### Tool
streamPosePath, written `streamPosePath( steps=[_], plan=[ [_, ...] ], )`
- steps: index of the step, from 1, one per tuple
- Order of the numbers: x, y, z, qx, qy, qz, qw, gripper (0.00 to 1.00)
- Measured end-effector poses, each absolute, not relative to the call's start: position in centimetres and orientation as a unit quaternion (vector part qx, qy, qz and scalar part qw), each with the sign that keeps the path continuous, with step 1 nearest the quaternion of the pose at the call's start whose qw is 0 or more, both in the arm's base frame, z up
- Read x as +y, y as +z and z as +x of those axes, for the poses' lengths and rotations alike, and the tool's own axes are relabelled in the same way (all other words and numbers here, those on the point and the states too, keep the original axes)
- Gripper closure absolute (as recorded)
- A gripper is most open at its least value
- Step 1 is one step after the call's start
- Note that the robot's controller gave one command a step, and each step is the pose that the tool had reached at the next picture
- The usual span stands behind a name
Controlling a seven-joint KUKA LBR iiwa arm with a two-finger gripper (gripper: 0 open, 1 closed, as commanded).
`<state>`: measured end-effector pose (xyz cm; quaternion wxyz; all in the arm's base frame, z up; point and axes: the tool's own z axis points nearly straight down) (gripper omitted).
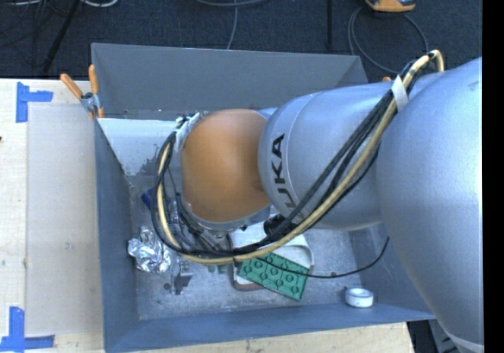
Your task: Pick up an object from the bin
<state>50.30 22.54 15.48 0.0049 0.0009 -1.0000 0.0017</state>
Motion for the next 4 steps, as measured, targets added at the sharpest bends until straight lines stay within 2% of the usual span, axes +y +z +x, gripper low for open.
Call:
streamPosePath(
  steps=[1, 2, 3, 4],
  plan=[
    [23.1, 7.9, 48.7, -0.990, 0.000, 0.140, -0.003, 0.00],
    [20.9, 7.6, 48.5, -0.947, -0.003, 0.321, -0.014, 0.00],
    [20.9, 7.7, 48.6, -0.947, -0.004, 0.320, -0.015, 1.00],
    [22.4, 23.4, 49.6, -0.948, -0.001, 0.319, -0.004, 1.00]
  ],
)
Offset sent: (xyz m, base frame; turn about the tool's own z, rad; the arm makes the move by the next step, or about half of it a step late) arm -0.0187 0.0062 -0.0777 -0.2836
